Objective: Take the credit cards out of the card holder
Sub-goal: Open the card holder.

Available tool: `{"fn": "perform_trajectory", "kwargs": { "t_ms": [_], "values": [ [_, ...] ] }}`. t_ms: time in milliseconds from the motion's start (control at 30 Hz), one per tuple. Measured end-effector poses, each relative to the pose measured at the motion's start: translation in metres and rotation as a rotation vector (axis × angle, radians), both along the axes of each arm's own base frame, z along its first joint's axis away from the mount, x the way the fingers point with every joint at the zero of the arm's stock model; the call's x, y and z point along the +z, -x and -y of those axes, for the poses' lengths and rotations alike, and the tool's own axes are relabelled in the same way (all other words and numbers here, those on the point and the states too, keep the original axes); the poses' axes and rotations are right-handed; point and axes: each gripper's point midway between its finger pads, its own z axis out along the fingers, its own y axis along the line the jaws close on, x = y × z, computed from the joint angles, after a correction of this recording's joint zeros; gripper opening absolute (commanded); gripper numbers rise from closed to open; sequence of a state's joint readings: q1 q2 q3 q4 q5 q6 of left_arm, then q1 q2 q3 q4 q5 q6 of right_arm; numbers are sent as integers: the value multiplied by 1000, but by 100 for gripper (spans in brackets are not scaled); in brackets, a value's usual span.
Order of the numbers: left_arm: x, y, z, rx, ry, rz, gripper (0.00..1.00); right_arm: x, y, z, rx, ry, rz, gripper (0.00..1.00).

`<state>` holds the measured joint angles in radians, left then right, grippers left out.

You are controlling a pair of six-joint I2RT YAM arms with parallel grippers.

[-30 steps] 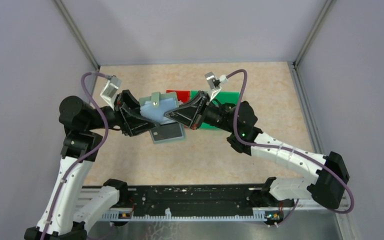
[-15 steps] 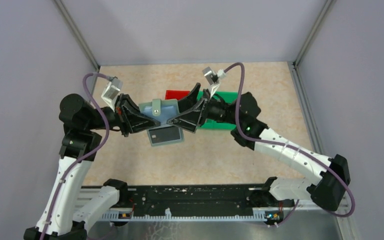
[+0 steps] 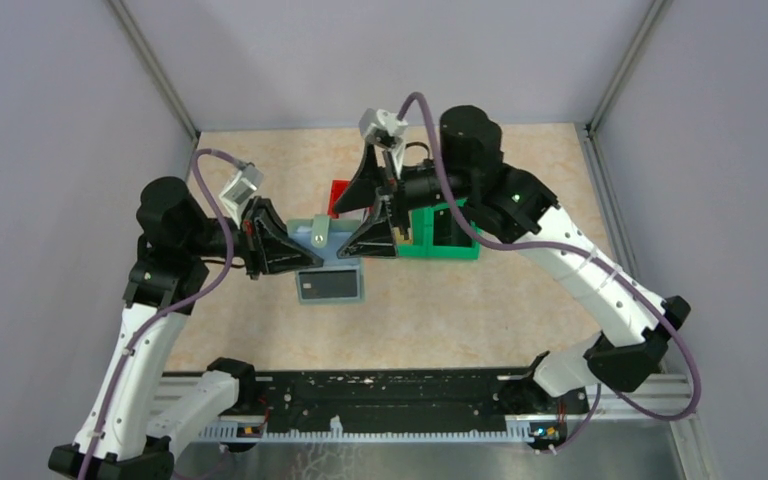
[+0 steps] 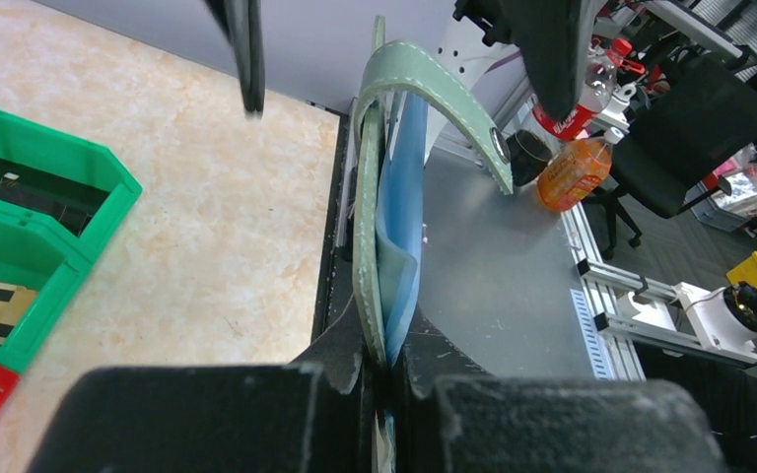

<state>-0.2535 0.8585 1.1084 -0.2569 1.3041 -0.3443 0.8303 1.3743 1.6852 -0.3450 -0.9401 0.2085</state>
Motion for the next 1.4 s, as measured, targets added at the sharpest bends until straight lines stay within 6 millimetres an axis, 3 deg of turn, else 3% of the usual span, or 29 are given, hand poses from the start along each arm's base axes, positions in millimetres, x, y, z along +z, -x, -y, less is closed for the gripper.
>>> {"fn": "perform_trajectory", "kwargs": {
  "t_ms": [200, 367, 433, 533, 567, 600, 633, 667, 700, 733, 767, 967, 1100, 1333, 1400],
  "values": [
    [-12, 1, -1, -8, -27, -23, 4, -49, 7, -22, 31, 206, 24, 75],
    [-19, 3, -2, -14, -47, -23, 5, -78, 10, -30, 43, 316, 27, 60],
    [-21, 4, -3, -15, -55, -13, 6, -81, 7, -30, 34, 336, 29, 48],
    [-21, 6, -4, -17, -65, 23, 11, -81, 4, -32, 29, 342, 43, 19],
    [-20, 7, -5, -14, -70, 38, 14, -80, 3, -33, 29, 342, 44, 15],
    [-19, 6, -5, -7, -75, 57, 19, -80, 4, -32, 32, 342, 45, 11],
    [-19, 5, -6, -4, -78, 71, 33, -79, 5, -32, 39, 341, 42, 2],
    [-19, 5, -6, -2, -81, 84, 58, -79, 5, -32, 41, 339, 44, 0],
    [-20, 5, -6, -3, -83, 91, 69, -79, 6, -32, 41, 339, 45, 0],
    [-20, 5, -6, -4, -84, 105, 92, -80, 5, -33, 38, 341, 46, 0],
    [-20, 6, -7, -4, -85, 110, 98, -80, 4, -33, 31, 342, 47, 0],
    [-17, 9, -8, 35, -68, 129, 99, -80, -11, -35, -48, 264, -5, 0],
    [-11, 4, -9, 111, -34, 112, 99, -70, -25, -19, -175, 80, -80, 0],
    [12, -8, -4, 172, 65, 9, 99, 5, -20, 10, -271, -347, -138, 0],
    [14, -10, -2, 165, 92, -45, 99, 16, -20, 15, -270, -433, -169, 0]
  ]
}}
